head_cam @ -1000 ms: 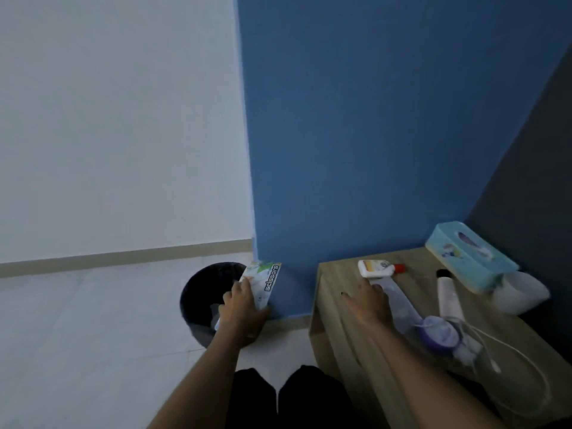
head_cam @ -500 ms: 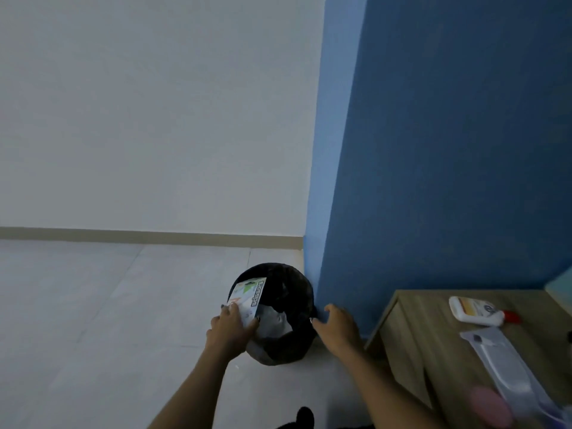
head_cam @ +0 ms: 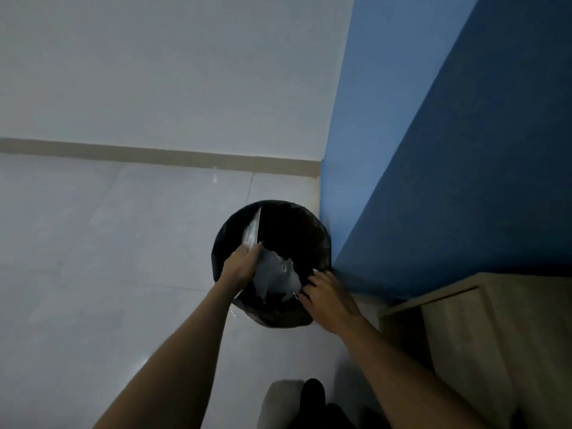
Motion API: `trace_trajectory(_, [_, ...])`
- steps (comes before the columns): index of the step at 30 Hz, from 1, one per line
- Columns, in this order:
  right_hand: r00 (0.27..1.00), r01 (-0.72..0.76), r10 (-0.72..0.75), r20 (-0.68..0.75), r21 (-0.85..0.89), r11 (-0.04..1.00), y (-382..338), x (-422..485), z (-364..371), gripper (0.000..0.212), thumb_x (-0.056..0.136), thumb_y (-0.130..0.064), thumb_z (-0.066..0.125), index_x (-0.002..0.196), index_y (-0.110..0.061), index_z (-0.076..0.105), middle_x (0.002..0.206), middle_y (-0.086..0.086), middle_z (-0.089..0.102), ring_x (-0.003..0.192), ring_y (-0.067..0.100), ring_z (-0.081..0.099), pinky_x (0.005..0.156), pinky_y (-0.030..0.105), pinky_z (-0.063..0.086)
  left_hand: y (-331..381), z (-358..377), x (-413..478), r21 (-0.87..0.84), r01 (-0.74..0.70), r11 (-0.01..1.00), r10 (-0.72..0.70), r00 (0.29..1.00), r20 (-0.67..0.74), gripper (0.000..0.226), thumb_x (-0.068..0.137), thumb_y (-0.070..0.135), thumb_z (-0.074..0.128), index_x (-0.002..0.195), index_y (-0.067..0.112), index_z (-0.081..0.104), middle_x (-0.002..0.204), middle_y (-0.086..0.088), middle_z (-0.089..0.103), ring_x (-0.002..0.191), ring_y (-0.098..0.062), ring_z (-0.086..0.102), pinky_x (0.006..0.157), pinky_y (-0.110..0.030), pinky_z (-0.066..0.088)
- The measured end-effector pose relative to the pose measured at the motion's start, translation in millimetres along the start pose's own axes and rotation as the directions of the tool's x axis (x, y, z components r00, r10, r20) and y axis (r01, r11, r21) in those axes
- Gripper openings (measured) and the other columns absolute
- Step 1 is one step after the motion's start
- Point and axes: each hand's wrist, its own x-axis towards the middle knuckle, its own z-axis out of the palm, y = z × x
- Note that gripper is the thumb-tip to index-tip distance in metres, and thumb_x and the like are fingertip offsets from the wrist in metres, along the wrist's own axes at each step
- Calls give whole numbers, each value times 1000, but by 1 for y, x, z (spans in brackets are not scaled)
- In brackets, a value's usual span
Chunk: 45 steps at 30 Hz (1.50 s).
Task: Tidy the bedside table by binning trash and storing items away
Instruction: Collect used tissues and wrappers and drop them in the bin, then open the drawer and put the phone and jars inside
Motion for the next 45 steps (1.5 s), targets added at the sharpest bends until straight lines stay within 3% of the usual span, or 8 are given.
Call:
trace_trajectory(8, [996,50,-53,-66,-46,998,9,-6,33,41,98,-33,39,86,-12,72,93,11,69,122,28,53,114,46,32,-25,44,20,-15,79,997,-79,997,-27,69,94,45,46,147,5,27,151,-19,35,138,-37,34,110,-39,29])
trace_trajectory(14, [998,29,-32,-47,-56,998,11,-7,36,43,97,-34,41,81,-9,72,87,12,70,121,31,55,109,47,38,-35,53,15,23,58,998,-58,998,-16,74,93,46,49,150,8,22,154,-16,31,140,-35,30,113,-39,26])
trace_trajectory(20, [995,100,-99,19,-93,991,-3,-22,3,37,97,-26,36,90,-11,69,94,11,68,115,36,57,103,49,44,-45,25,-13,154,-70,986,92,986,-138,66,91,39,56,143,4,36,143,-19,46,132,-35,43,107,-43,36])
trace_trajectory(25, [991,-17,14,-133,-17,1000,-11,-72,-62,47,99,-30,21,97,-11,64,102,6,65,111,26,56,114,40,29,-23,8,-53,270,-202,941,254,952,-172,47,88,25,59,129,2,52,122,-22,61,113,-37,57,94,-44,46])
trace_trajectory(28, [922,-113,125,-366,55,992,-8,-124,-108,37,100,-30,35,89,-13,66,92,3,69,97,20,63,110,33,34,10,21,-91,252,-297,921,337,932,-135,43,88,22,60,126,3,55,118,-22,63,109,-37,59,92,-42,45])
trace_trajectory(32, [764,-255,317,-562,189,948,-3,-218,-157,49,101,-34,30,105,-7,71,108,8,72,105,21,64,102,29,37,54,62,-157,214,-432,876,442,897,-2,42,85,29,59,120,7,58,112,-17,63,102,-36,61,85,-39,48])
trace_trajectory(36, [687,-406,413,-598,155,900,18,-315,-170,37,96,-26,40,114,-9,67,120,7,68,115,19,60,104,36,40,78,124,-223,224,-519,825,484,853,195,57,88,27,61,137,4,44,136,-22,51,122,-38,52,101,-42,42])
trace_trajectory(45, [525,-704,635,-566,131,698,31,-454,-148,60,101,-39,19,117,-7,67,126,9,64,119,27,58,104,36,38,63,232,-310,321,-602,731,426,770,475,77,90,23,56,149,1,12,154,-19,27,139,-35,32,110,-38,31])
